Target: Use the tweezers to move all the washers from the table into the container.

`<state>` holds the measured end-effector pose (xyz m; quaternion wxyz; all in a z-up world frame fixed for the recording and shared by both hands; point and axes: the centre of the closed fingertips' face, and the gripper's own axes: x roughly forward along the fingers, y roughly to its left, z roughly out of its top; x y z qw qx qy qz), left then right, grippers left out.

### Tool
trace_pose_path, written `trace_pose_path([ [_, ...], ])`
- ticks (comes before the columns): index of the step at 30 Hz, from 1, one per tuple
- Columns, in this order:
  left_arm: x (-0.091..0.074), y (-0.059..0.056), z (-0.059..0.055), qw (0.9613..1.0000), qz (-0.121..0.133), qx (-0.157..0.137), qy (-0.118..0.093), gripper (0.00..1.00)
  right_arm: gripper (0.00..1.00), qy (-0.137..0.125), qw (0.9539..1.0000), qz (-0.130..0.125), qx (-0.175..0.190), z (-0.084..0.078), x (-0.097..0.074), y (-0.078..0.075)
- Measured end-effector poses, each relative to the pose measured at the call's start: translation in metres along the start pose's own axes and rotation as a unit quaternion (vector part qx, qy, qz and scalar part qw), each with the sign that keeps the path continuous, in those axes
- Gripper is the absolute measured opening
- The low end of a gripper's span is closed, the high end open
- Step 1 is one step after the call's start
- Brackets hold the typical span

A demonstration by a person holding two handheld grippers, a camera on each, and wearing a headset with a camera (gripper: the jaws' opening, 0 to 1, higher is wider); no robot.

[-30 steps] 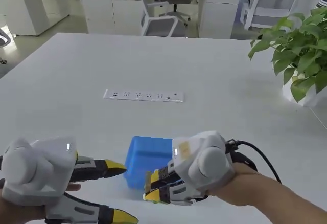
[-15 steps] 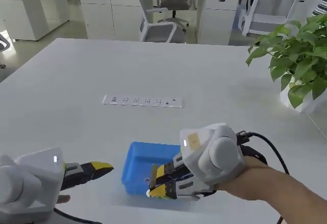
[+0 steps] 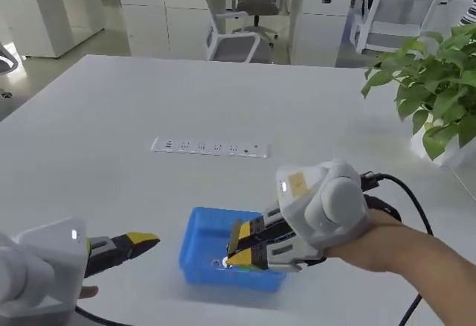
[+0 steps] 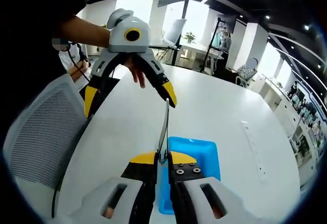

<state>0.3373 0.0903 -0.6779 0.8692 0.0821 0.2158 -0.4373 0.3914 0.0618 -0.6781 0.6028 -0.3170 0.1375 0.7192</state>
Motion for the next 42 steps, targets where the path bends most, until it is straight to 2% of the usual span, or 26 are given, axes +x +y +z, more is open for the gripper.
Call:
trace_pose_path([
  [11,-0.002,0.004,0.002,1.0000,0.005,-0.005,-0.007,0.99,0.09,0.006,0.9996,-0.025,0.012,-0.019,-0.008,-0.027],
  [20,-0.003,0.009,0.001,0.9999,0.008,-0.010,-0.007,0.99,0.09,0.018,0.9993,-0.028,0.018,-0.037,-0.003,-0.040],
  [27,-0.002,0.011,0.000,0.9999,0.009,-0.012,-0.007,0.99,0.09,0.028,0.9990,-0.029,0.021,-0.052,0.005,-0.045],
  [42,0.001,0.016,-0.004,0.9998,0.008,-0.017,-0.008,0.99,0.09,0.044,0.9966,-0.041,0.055,-0.082,0.017,-0.056],
])
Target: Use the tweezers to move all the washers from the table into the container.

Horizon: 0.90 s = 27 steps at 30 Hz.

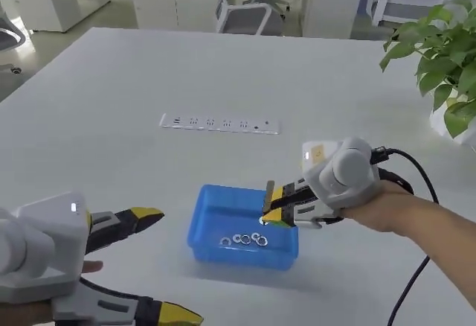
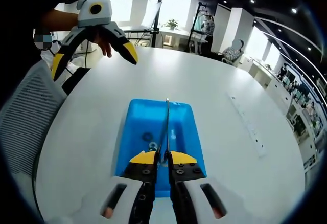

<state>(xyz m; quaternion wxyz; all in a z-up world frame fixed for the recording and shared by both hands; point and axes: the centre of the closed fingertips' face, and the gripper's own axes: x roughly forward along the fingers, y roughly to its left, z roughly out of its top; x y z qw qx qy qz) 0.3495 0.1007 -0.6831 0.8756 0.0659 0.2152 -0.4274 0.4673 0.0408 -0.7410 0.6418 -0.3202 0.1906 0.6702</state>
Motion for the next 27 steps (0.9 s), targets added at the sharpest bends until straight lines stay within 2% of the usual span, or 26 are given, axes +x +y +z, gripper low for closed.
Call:
trace_pose_path([
  [9,0.002,0.005,0.001,1.0000,0.000,0.000,-0.004,0.99,0.09,0.011,0.9999,0.001,0.009,-0.010,0.011,-0.001],
  [14,0.007,0.009,0.004,1.0000,-0.003,0.004,-0.003,0.95,0.09,0.015,0.9998,-0.001,0.014,-0.015,0.015,-0.003],
  [23,0.027,0.021,0.022,0.9995,-0.012,0.027,-0.006,0.80,0.09,0.025,0.9995,0.002,0.019,-0.025,0.020,-0.002],
  [27,0.040,0.028,0.031,0.9984,-0.019,0.053,-0.004,0.71,0.09,0.017,0.9995,0.000,0.025,-0.023,0.020,-0.002],
])
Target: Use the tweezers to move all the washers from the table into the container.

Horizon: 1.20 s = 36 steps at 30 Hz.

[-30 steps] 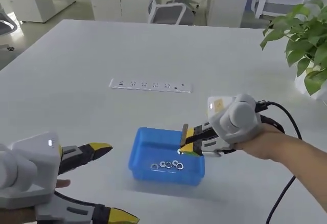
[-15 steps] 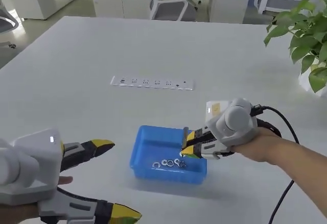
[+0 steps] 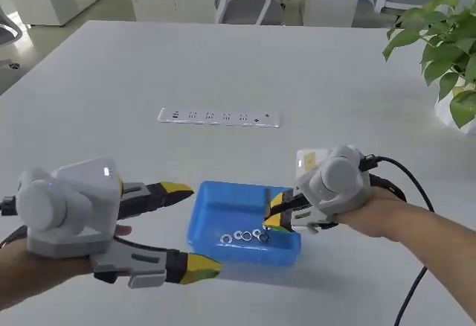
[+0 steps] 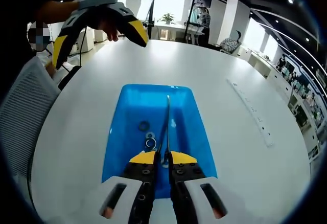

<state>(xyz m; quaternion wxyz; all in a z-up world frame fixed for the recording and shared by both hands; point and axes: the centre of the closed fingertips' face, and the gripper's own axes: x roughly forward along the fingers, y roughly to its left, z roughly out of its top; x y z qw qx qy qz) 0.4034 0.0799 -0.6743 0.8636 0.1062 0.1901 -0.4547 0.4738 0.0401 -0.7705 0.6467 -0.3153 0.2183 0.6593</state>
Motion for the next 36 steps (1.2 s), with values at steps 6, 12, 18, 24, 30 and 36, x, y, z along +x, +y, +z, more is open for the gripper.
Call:
trace_pose_path([
  [6,0.016,0.003,0.014,0.9998,-0.007,0.010,-0.016,0.67,0.09,0.007,1.0000,-0.003,-0.006,0.001,0.001,0.003],
  [12,0.029,0.000,0.016,0.9994,-0.021,0.021,-0.017,0.65,0.09,0.007,0.9999,-0.008,-0.004,0.000,0.001,0.002],
  [18,0.037,0.007,0.017,0.9988,-0.027,0.042,-0.006,0.59,0.09,0.004,0.9999,-0.007,-0.006,0.001,0.002,0.002],
  [24,0.046,0.021,0.024,0.9981,-0.017,0.060,-0.006,0.49,0.09,0.004,0.9999,-0.005,-0.010,0.002,0.003,0.003],
  [30,0.055,0.032,0.029,0.9972,-0.010,0.074,-0.004,0.40,0.09,0.003,0.9999,-0.005,-0.012,0.002,0.004,0.003],
  [36,0.062,0.034,0.030,0.9967,-0.015,0.079,0.002,0.34,0.09,0.001,0.9999,-0.006,-0.012,0.003,0.004,0.003],
])
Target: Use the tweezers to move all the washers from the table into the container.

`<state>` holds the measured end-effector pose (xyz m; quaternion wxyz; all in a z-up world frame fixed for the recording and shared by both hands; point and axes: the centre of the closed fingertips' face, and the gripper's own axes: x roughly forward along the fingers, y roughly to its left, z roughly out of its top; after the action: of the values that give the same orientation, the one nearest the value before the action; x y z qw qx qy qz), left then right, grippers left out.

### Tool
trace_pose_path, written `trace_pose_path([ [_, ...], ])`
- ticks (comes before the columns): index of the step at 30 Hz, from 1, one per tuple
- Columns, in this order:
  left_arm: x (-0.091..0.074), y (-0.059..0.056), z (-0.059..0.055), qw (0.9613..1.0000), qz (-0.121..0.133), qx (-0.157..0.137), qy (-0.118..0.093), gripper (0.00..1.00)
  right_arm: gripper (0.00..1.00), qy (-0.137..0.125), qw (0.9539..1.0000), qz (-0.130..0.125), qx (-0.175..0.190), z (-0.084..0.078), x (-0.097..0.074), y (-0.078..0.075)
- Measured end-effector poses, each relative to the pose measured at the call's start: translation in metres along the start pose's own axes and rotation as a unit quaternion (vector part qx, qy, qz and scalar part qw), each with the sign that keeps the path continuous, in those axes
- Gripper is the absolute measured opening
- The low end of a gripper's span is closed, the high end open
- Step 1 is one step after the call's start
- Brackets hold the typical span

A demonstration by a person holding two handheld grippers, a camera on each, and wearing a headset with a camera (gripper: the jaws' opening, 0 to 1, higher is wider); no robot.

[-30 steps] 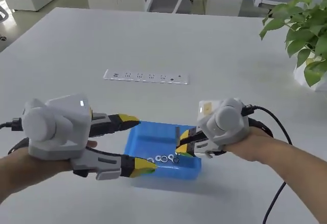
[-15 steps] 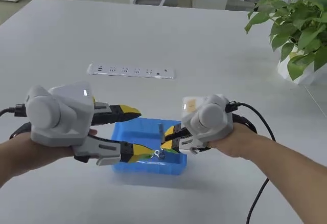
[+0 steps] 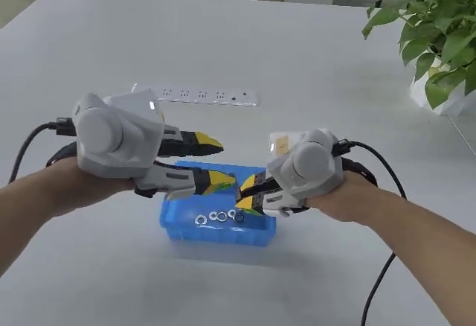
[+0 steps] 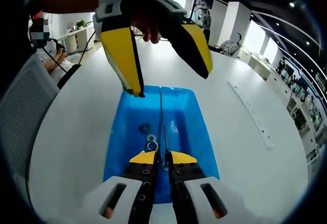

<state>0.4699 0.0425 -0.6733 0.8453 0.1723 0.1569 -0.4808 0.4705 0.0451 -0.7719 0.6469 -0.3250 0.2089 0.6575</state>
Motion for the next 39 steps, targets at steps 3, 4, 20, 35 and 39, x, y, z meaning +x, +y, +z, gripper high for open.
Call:
trace_pose_path([
  [3,0.003,-0.001,0.000,1.0000,-0.003,0.002,0.001,0.31,0.09,0.002,1.0000,0.001,-0.003,0.001,0.001,0.000],
  [4,0.004,-0.001,0.000,1.0000,-0.004,0.004,0.002,0.30,0.09,0.002,1.0000,0.001,-0.004,0.001,0.002,0.000],
  [20,0.008,-0.010,-0.009,0.9990,-0.041,0.008,0.016,0.21,0.09,-0.002,1.0000,0.001,-0.002,0.000,0.002,0.000],
  [35,0.010,-0.015,-0.014,0.9977,-0.056,0.031,0.023,0.07,0.09,-0.003,1.0000,0.002,-0.003,0.001,0.001,0.000],
  [39,0.010,-0.016,-0.014,0.9973,-0.059,0.035,0.025,0.06,0.10,0.000,1.0000,0.006,-0.004,0.002,0.002,0.000],
])
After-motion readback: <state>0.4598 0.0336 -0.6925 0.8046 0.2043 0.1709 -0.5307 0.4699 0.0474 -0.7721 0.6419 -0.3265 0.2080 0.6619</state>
